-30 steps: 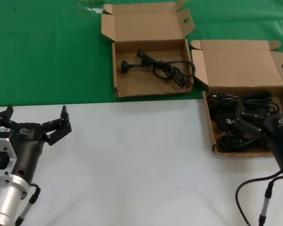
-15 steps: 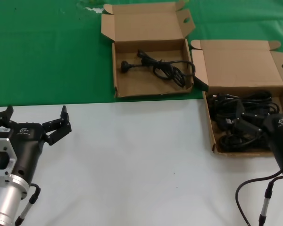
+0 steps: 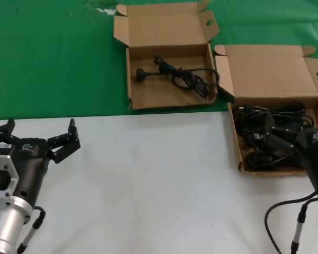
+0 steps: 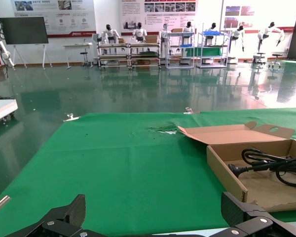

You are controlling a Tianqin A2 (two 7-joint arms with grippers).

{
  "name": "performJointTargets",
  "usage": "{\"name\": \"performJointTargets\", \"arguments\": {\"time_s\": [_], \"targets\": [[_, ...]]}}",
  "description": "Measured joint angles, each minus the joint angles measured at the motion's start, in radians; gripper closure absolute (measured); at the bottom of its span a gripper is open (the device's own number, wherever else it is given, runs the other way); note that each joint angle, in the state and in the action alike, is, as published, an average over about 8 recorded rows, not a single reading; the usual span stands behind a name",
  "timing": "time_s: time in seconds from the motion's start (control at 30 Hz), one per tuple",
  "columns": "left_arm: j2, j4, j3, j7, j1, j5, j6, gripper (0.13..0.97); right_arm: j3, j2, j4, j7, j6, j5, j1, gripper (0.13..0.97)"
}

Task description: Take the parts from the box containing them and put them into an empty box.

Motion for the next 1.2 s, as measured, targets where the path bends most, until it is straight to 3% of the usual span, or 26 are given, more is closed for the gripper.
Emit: {"name": "performJointTargets", "arguments": {"time_s": [1.2], "targets": [[0.000, 0.000, 0.000, 0.000, 0.000, 0.000, 0.000, 0.132, 0.000, 0.000, 0.000, 0.000, 0.000, 0.000, 0.000, 0.129]]}}
